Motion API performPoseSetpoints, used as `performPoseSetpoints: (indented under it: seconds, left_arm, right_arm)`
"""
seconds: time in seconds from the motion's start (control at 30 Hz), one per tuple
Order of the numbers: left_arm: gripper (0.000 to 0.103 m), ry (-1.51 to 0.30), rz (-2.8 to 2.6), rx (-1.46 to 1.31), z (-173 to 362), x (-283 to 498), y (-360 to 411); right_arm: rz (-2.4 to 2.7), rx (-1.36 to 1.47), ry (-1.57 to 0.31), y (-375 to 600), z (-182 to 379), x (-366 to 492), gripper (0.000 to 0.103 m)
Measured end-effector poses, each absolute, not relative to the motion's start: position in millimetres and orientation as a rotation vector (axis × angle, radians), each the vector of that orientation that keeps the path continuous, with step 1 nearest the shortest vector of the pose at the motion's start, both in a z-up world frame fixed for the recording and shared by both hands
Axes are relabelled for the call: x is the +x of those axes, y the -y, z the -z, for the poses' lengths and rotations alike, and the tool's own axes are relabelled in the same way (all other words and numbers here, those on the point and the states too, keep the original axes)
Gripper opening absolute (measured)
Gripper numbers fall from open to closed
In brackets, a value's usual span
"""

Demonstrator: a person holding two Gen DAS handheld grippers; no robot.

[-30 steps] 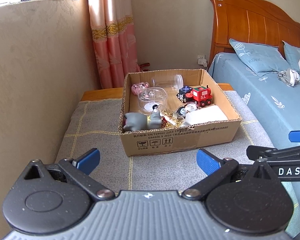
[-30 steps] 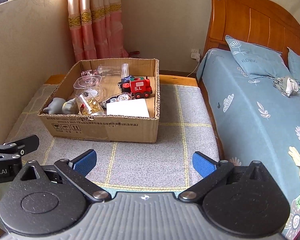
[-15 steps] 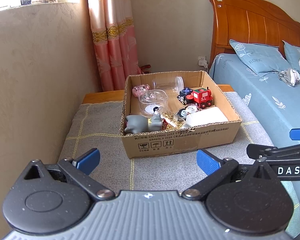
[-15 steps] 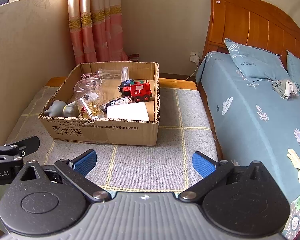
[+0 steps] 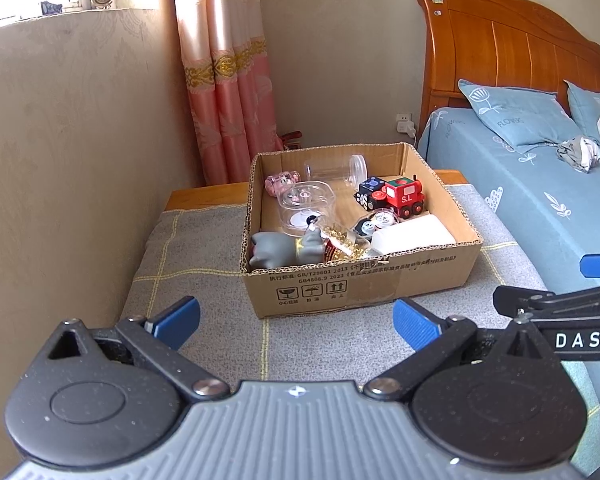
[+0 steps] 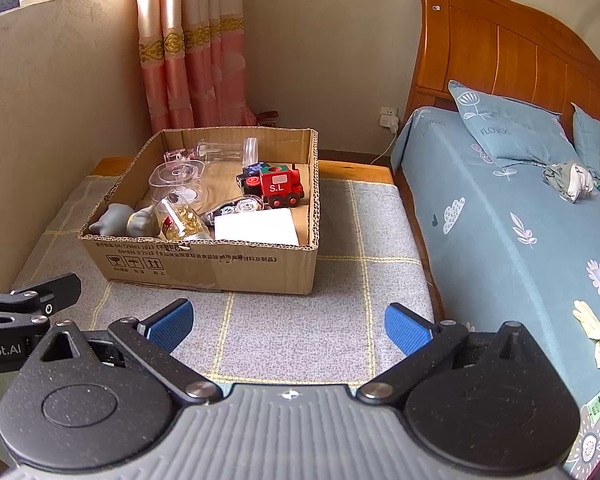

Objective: Organize rigid objects

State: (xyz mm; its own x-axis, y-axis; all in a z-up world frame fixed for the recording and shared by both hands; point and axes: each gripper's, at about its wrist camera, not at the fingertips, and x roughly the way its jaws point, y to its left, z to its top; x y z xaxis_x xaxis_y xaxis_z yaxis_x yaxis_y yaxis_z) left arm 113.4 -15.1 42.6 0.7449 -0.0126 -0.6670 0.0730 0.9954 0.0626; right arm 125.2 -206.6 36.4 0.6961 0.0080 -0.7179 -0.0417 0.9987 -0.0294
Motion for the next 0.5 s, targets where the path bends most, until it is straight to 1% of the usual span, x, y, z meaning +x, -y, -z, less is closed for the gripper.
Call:
performPoseSetpoints:
  seconds: [0.5]
  left_arm:
    - [0.102, -0.728, 0.046, 0.088, -42.8, 112.9, 16.0]
  right_arm:
    - [-0.021, -0.050, -0.789, 206.2, -38.5, 123.6, 0.103]
